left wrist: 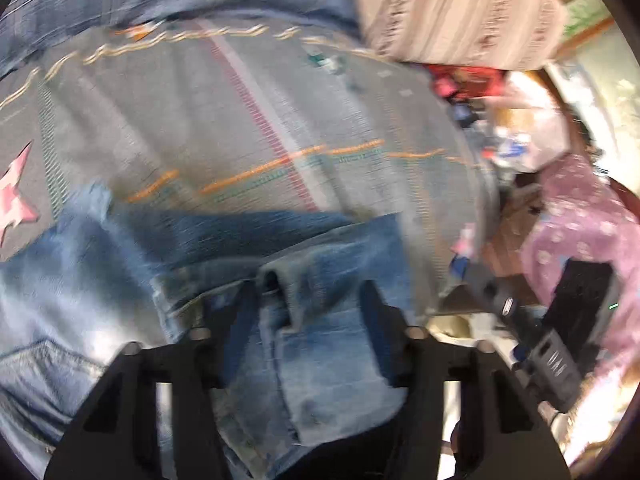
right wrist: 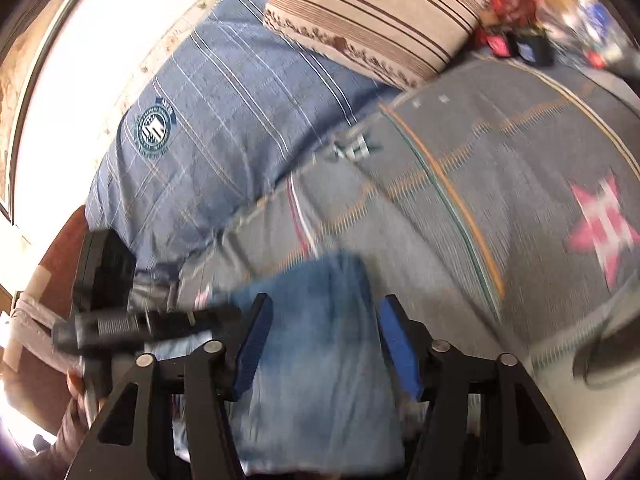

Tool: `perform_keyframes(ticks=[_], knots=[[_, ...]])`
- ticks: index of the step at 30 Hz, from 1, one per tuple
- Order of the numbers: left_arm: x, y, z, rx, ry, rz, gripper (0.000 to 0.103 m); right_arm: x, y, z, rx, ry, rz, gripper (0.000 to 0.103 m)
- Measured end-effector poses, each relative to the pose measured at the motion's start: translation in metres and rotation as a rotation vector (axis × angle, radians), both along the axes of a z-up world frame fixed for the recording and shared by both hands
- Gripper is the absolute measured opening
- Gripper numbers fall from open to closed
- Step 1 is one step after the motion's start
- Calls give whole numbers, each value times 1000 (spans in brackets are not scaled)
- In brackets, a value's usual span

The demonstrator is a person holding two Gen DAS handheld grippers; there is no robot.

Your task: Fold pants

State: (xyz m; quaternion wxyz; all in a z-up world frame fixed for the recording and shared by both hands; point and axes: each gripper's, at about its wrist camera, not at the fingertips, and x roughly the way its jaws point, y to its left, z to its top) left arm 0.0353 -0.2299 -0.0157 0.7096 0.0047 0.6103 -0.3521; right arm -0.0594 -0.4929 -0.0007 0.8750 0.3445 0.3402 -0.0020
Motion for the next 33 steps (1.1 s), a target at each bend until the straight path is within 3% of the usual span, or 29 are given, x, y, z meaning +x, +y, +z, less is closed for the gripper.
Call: perform_keyframes(ticks=[2, 3, 5, 7, 9, 11, 13, 15, 17, 19, 20, 23, 26, 33], knots=[[1, 7, -21, 46, 32, 40, 37, 20, 2, -12, 2, -36, 48, 16], [3, 11, -33, 71, 49, 55, 32, 34, 7, -24, -21, 7, 77, 12], [1, 15, -31, 53, 18, 49, 30, 58, 18, -57, -45, 126, 113, 9], [-2, 19, -24, 55, 21, 32, 28, 59, 17, -58, -83, 89, 114, 7], [-8, 27, -11, -11, 42, 15, 28, 51, 13, -44, -88, 90, 109, 10], [-20, 34, 4, -91, 43, -11, 30, 35, 10, -27, -80, 26, 120, 16], [-35, 35, 10, -125, 35, -43, 40, 20, 14, -13, -70, -12, 160, 17], [-50, 37, 7, -116, 4, -89, 48, 6, 20, -9, -67, -17, 207, 25], [-60, 33, -15, -36, -3, -121, 48, -3, 30, -17, -88, 11, 258, 36], [-60, 29, -41, 31, 49, -117, 46, 3, 47, -45, -176, 154, 298, 38], [-62, 32, -45, 17, 34, -105, 45, 4, 52, -58, -197, 193, 303, 38], [-67, 37, -37, 10, 14, -110, 45, 0, 62, -54, -273, 155, 268, 41], [-61, 54, -32, -37, 49, -74, 45, -3, 58, -46, -224, 153, 221, 45], [-40, 107, -11, -129, 47, 52, 45, -23, 75, -8, -179, -19, 241, 45]])
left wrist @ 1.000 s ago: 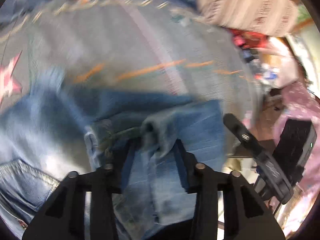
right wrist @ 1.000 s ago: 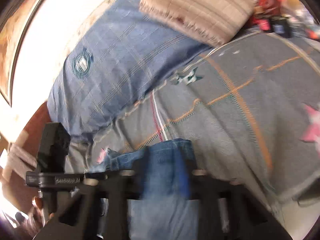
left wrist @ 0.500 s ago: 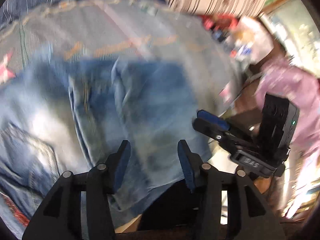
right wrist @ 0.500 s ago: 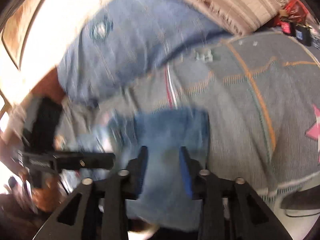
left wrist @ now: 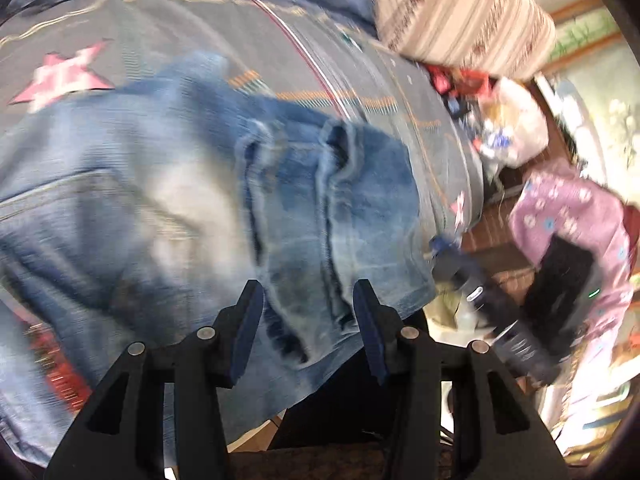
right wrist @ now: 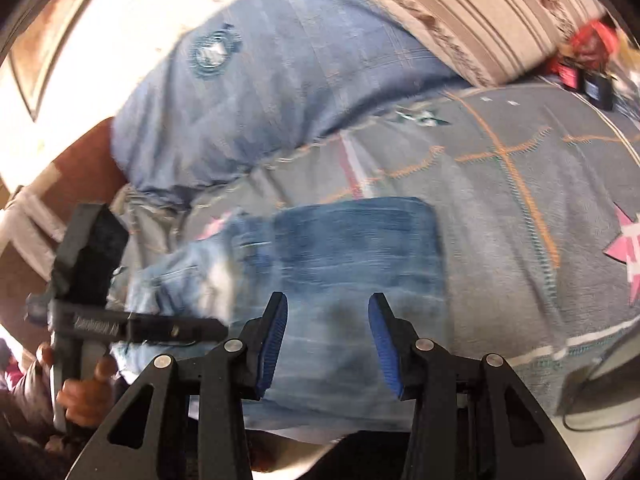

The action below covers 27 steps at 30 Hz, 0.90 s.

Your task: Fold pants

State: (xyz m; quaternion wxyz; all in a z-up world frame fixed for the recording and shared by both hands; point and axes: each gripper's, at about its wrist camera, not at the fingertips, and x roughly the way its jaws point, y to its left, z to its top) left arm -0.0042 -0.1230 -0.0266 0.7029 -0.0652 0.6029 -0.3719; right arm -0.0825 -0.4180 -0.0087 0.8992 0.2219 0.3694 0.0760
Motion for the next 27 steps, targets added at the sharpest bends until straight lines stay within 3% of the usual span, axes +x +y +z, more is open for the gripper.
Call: perform_keyframes(ticks=[2, 4, 6, 9, 10, 14, 17, 22, 27], knots=[[7, 27, 7, -27, -4, 58, 45, 8, 10, -15, -14, 69, 35, 50], [13, 53, 12, -50, -11, 119, 45, 24, 18, -48, -51, 237, 33, 53], [17, 89, 21, -77, -26, 187, 48, 23, 21, -40, -59, 205, 8, 57], [22, 150, 33, -85, -82, 303, 62, 27, 32, -15, -62, 148, 20, 59], [22, 169, 35, -75, -91, 336, 67, 29, 40, -7, -76, 121, 45, 59], [21, 223, 17, -76, -46, 446, 67, 38, 95, 11, -131, 58, 216, 60], [17, 244, -3, -94, 6, 496, 67, 41, 153, 18, -227, 27, 374, 61], [5, 267, -29, -220, 113, 515, 67, 34, 218, 24, -392, -42, 524, 67], [-9, 280, -44, -205, 122, 509, 68, 78, 235, 29, -346, 52, 524, 70]])
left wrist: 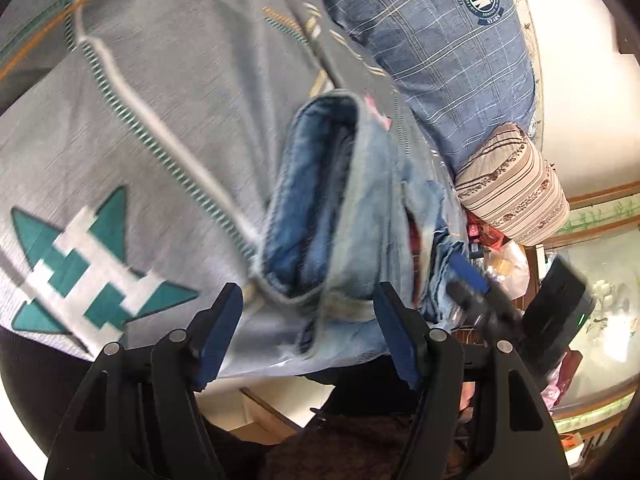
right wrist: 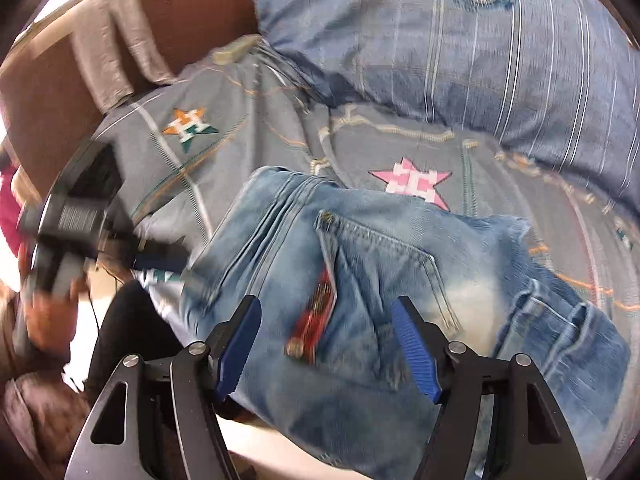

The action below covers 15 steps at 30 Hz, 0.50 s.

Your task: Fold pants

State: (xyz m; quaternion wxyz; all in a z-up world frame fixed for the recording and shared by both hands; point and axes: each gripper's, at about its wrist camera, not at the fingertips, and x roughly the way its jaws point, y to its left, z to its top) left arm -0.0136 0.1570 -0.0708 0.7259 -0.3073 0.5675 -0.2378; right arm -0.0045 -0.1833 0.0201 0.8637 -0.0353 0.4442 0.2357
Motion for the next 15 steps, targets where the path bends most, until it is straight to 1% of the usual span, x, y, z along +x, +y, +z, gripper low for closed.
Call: perform_keyframes(ticks=[2, 3, 5, 8, 11, 12, 14, 15], knots=[[2, 8, -8, -38, 16, 11, 68, 7, 5, 1, 5, 14, -11, 70], [4, 11, -12, -56, 26, 15, 68, 5, 8, 1, 7, 12, 1, 70], [12, 9, -15, -92, 36, 12, 68, -4, 25, -1, -22, -9, 45, 70], [23, 4, -24, -175, 61, -11, 68, -29, 50, -8, -107, -77, 138, 70], [30, -3, -30, -215, 82, -19, 72, -45, 69, -15, -148, -127, 195, 71], [32, -4, -30, -238, 89, -20, 73, -48, 75, -18, -156, -130, 212, 71], [32, -3, -26, -258, 89, -28, 73, -54, 88, -24, -178, -133, 258, 72], [32, -2, -23, -285, 86, -34, 73, -56, 94, -29, -196, -137, 277, 73]])
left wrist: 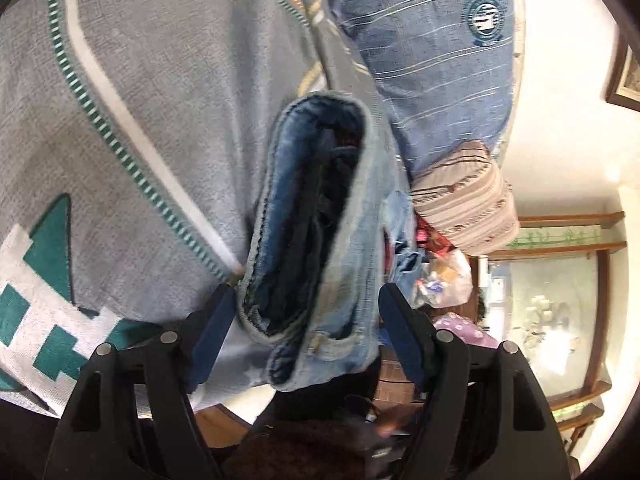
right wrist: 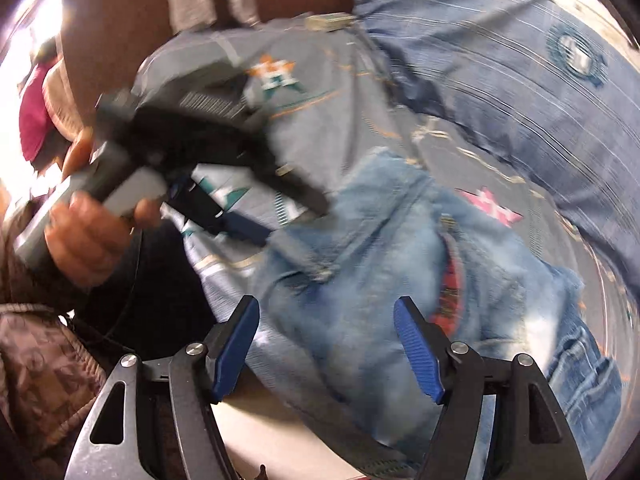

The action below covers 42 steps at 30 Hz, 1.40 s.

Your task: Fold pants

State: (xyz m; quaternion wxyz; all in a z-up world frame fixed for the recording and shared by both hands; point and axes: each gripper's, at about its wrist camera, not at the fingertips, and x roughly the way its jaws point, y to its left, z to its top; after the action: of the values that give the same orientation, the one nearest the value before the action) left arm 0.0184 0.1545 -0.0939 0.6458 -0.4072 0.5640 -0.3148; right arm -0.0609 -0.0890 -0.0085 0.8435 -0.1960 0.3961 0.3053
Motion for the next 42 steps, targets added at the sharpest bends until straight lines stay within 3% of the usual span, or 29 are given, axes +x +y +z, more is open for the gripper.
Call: perform_keyframes(ticks=[4, 13, 17, 23, 31, 33, 36, 38, 42], knots=[[1, -7, 13, -49, -23, -42, 73, -4, 24, -18, -81, -37, 34, 76], [7, -19, 16, -49, -5, -76, 73, 13, 49, -45, -158, -132, -48, 74], [10, -12, 18, -34, -15, -83, 73, 23, 38, -42, -96, -93, -91, 41], [30, -13, 30, 25, -85, -110, 78, 11, 4, 0, -4, -171, -155, 18], [66, -29, 14, 74, -18, -148, 78, 20, -18, 6, 47, -120, -196, 18], [66, -15, 24, 94, -60, -111, 78, 19, -13, 5, 53, -114, -172, 19], [69, 8, 39, 133, -101, -69, 78, 17, -5, 1, 85, -96, -123, 35], [72, 16, 40, 161, -88, -65, 78, 19, 7, -6, 82, -99, -100, 54], [72, 16, 35, 180, -74, -89, 78, 25, 37, -24, -18, -135, -86, 59]])
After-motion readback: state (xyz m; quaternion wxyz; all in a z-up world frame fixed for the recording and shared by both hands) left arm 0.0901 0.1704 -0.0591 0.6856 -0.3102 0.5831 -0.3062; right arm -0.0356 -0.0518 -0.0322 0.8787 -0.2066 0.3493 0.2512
